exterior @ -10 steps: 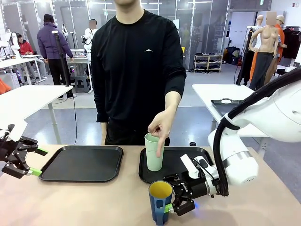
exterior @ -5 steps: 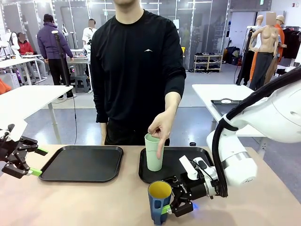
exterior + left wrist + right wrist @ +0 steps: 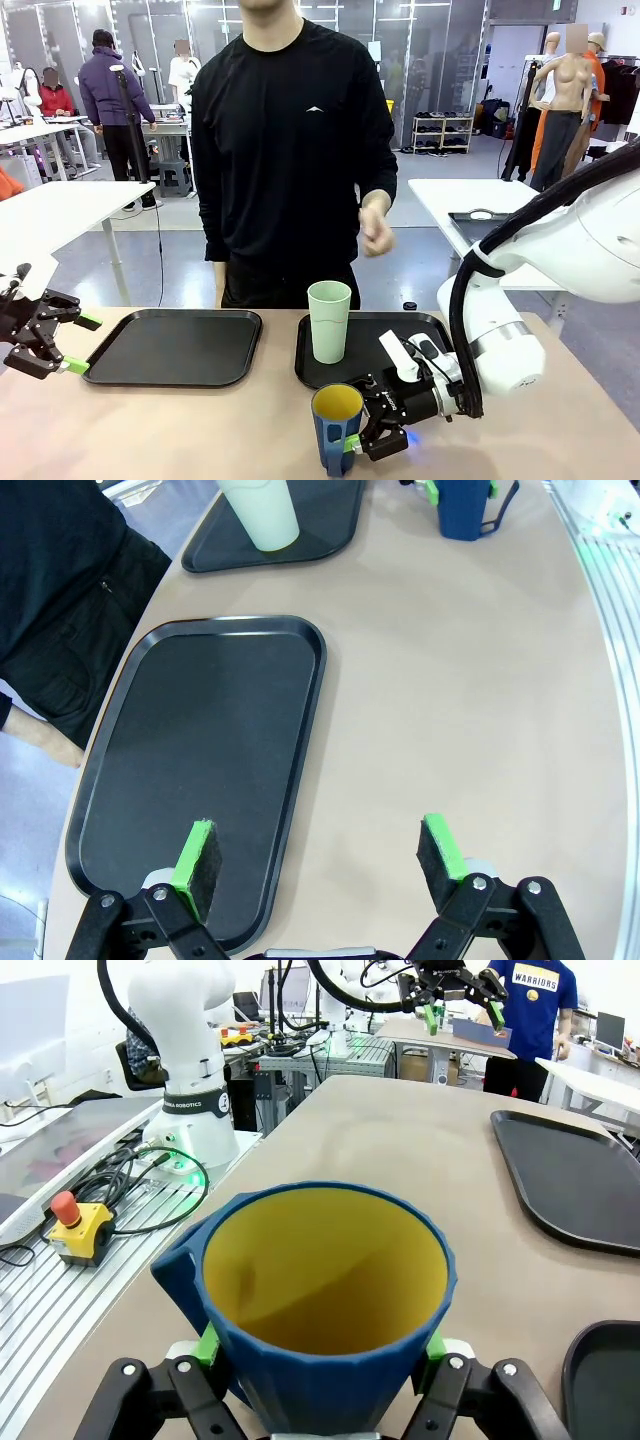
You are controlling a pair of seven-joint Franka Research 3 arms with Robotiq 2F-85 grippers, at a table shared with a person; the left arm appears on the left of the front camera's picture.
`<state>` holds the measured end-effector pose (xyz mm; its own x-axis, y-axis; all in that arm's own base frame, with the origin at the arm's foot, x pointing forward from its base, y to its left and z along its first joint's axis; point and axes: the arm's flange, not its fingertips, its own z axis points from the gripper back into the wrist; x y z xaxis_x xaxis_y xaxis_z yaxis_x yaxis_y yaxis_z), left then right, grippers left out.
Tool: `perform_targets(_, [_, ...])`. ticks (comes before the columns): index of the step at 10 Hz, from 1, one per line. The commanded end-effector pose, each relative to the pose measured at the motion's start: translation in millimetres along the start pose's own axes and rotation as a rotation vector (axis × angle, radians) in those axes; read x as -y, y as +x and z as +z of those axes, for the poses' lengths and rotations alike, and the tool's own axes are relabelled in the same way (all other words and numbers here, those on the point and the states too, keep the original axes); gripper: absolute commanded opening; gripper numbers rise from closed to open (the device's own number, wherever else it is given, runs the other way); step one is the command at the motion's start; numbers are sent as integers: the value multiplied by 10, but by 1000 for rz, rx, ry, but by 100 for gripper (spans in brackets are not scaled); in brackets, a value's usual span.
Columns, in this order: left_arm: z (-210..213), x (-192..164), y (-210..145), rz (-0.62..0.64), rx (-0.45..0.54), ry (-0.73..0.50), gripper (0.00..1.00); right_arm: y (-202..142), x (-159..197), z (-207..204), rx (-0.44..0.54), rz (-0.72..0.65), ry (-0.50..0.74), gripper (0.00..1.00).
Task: Sort and store the cups by type.
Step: Pick up the Handle plastic cup and place it into the empty Flat Tray.
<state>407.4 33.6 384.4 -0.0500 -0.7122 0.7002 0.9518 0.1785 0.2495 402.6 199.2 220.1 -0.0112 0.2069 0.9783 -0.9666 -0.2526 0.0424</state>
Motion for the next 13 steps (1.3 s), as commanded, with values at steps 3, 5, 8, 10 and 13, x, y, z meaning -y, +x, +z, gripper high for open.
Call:
perform_targets(3, [12,-41,-8,-11,7,-8,100,85,-124,-257,-54,49,-37,48])
perform_targets(5, [12,-41,-8,-11,7,-8,100,304,-2,-484,-59,24,-67,48])
perform_targets(8, [12,-41,-8,-11,7,-8,100,726,363,-866,-10,31,-161,48])
perform_targets(10, [12,-41,-8,-11,7,-8,100,1005,555,-999,33,32,-199,48])
perform_targets(13, [12,-41,-8,-11,7,-8,100,1304,765,-1229,105,10,-244,48])
